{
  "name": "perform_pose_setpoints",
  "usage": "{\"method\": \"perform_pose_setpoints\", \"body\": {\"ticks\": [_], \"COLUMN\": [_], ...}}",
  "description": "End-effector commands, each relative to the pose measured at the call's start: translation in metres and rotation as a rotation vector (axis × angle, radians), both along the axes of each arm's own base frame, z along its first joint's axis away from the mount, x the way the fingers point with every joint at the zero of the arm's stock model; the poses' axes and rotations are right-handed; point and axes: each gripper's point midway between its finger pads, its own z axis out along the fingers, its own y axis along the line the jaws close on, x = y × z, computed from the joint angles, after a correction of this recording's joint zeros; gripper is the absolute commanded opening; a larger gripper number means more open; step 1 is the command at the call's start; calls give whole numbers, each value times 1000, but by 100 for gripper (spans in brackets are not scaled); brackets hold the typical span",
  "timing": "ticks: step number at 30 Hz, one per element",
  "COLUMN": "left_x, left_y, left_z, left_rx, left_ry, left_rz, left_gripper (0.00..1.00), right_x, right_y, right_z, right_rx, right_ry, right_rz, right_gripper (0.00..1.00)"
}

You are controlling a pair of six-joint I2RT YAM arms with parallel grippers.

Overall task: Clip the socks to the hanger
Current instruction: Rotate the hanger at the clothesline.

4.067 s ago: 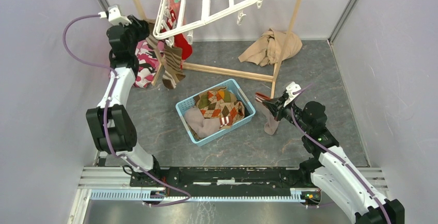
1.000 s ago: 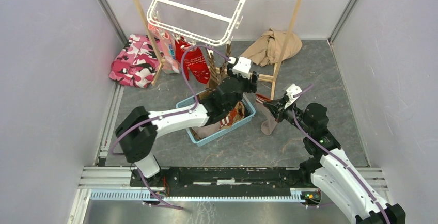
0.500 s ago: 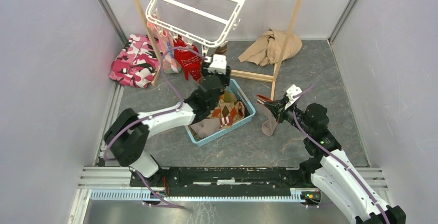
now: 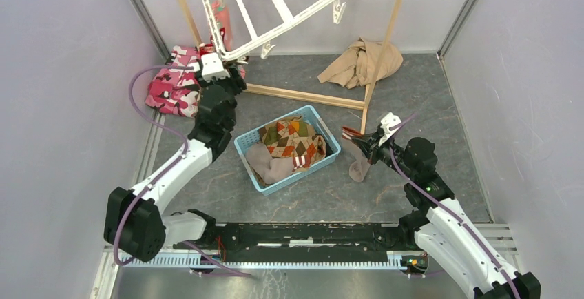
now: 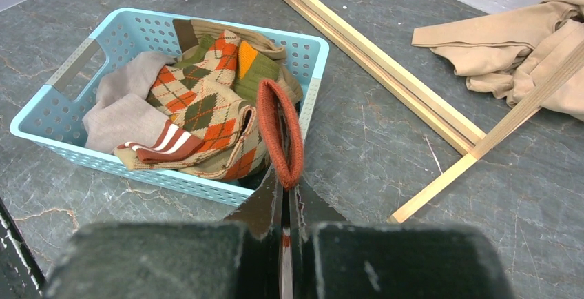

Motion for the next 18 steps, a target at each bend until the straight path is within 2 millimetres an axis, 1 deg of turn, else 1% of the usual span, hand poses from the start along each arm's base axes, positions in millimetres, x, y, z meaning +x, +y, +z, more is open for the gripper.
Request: {"method": "perform_pose_setpoints", "body": {"ticks": [1, 2, 4, 6, 8, 10, 11, 18], "left_x": [23, 28, 42, 53, 65, 75, 80, 116], "left_y": [17, 24, 38, 43, 54, 58, 63, 70], "left_z": [20, 24, 22, 22, 23, 23, 23, 27], "left_rx": [-84, -101, -131, -160, -185, -207, -218, -253], "left_ry": [-14, -20, -7, 2, 7, 8, 9, 25], "left_rz": [-19, -16, -11, -29, -30, -48, -52, -130], "left_gripper": [69, 69, 69, 69, 69, 69, 69, 69], "right_x": [1, 0, 0, -1, -1, -2, -2, -2], "right_y": [0, 0, 0, 0, 1, 2, 2, 4], "right_z": [16, 16, 16, 16, 17, 18, 18, 19], "right_rx": [15, 15, 13, 14, 14, 15, 15, 14], "right_ry": [-52, -51, -54, -53, -56, -57, -58, -60], "right_rz": [4, 4, 3, 8, 12, 17, 20, 31], "right_gripper": [1, 1, 1, 1, 1, 1, 1, 1]}}
